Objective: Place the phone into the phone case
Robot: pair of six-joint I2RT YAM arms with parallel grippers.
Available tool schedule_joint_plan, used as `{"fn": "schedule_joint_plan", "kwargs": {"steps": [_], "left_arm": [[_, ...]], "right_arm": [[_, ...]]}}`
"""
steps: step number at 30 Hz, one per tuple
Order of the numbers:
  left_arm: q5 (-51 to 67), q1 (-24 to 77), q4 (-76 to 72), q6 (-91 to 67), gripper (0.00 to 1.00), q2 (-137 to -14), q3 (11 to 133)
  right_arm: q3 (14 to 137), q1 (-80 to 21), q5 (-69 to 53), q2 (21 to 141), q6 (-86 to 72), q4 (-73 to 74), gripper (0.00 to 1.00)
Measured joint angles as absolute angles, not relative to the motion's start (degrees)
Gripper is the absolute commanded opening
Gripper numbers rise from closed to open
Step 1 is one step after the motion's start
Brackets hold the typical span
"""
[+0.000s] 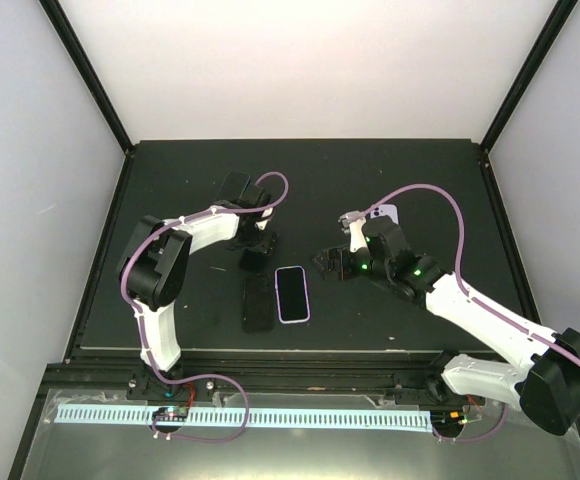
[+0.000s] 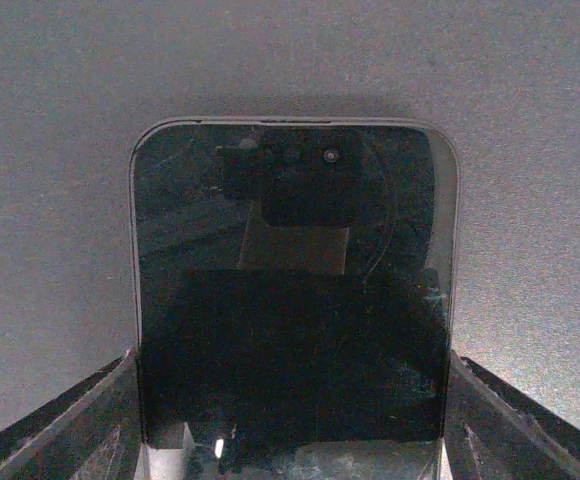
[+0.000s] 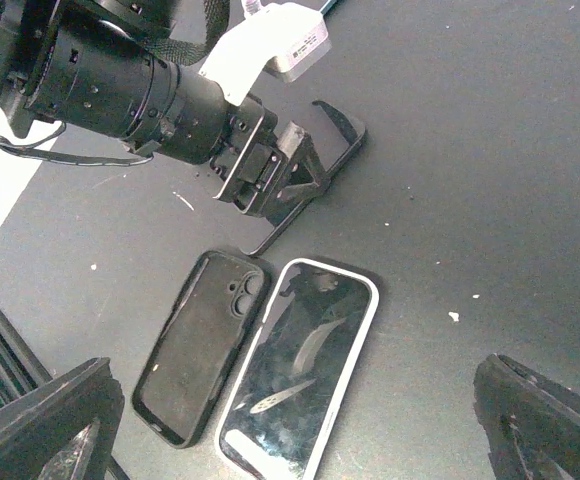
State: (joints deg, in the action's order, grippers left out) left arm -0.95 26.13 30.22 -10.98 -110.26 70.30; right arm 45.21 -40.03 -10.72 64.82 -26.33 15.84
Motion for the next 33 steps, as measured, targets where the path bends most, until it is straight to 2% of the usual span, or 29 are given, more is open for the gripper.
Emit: {"fn": "schedule_joint_plan", "kwargs": {"steps": [7,16,22,26,33], "left_arm": [[-1.32,25.91,32.36,-13.76,0.49,-109.08,70.06],[-0.93,24.82,37.04,-18.0,0.49,-102.76,70.02],[5.28,24.73,36.73,-22.59,0.47,-95.94,66.76],[11.31,24.73,34.83,-26.41,0.46,-90.45,59.7],[18.52,24.77,31.51,-32.77,0.46,-82.06,49.78]], "right_arm": [[44.05,-40.03,-11.51,64.64,-27.79,15.51,0.94],[42.61,-40.03,-13.26,64.42,-30.0,14.48,0.91],[39.44,-40.03,-16.71,64.47,-33.93,9.98,0.81],[36.73,-40.16,-19.35,65.87,-37.67,5.85,0.68],[34.15,-44.71,-21.74,71.4,-45.58,-2.59,0.53]]}}
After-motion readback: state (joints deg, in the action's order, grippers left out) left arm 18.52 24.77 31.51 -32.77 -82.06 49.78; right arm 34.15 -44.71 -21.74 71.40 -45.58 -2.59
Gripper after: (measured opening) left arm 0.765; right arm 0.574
